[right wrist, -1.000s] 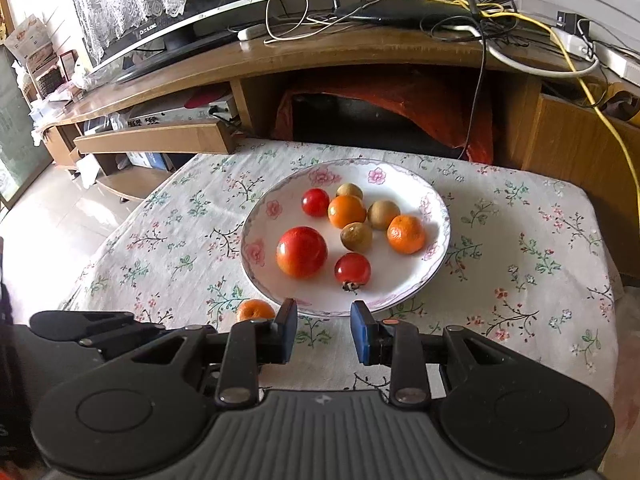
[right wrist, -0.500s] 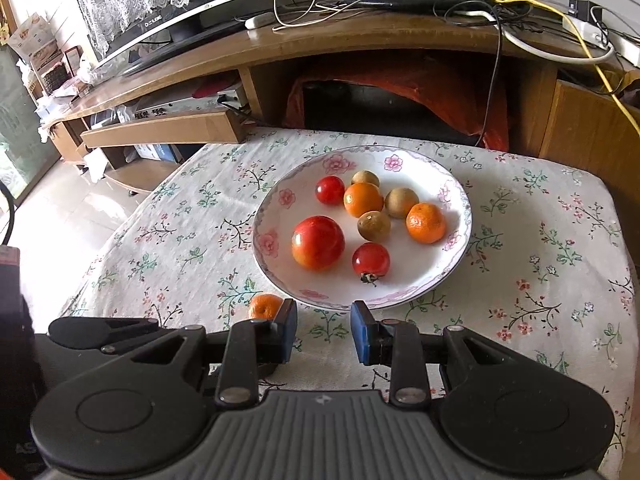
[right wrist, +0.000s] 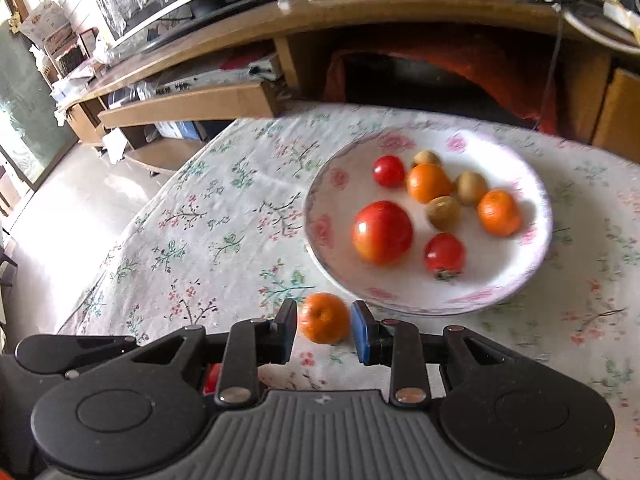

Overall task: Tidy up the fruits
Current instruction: 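Grasp a red tomato with the left gripper while the right grasps a tangerine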

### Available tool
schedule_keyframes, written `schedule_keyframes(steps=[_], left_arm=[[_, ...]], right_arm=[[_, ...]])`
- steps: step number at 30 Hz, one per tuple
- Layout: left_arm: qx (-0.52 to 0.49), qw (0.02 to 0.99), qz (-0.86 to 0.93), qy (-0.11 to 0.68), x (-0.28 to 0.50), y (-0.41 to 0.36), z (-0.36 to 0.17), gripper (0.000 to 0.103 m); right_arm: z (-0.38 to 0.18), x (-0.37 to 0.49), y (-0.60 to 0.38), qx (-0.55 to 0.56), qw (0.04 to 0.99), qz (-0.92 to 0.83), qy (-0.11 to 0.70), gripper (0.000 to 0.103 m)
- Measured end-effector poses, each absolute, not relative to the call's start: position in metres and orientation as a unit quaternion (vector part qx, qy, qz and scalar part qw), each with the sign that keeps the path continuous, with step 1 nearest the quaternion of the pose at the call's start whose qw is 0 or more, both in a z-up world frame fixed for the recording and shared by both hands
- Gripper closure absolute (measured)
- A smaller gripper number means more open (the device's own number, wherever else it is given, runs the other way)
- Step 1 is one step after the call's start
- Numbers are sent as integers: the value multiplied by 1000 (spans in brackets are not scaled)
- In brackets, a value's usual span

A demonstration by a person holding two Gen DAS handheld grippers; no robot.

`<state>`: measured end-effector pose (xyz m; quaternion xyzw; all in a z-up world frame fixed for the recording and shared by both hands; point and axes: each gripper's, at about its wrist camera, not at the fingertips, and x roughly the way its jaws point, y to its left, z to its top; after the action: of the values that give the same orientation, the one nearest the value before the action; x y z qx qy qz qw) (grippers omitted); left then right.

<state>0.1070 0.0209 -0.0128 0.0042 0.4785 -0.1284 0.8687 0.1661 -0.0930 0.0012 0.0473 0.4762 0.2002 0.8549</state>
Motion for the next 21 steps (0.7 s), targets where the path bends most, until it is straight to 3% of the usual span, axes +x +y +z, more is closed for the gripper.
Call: schedule_keyframes(steps=[1,21], left_arm=[[3,869,-128,479,108,23,-13,66],[-2,866,-128,483,107,30,-14,66]], right_arm=[[0,167,-89,39,858,194,473,70],[1,166,-71,-17,851,169,497,72]])
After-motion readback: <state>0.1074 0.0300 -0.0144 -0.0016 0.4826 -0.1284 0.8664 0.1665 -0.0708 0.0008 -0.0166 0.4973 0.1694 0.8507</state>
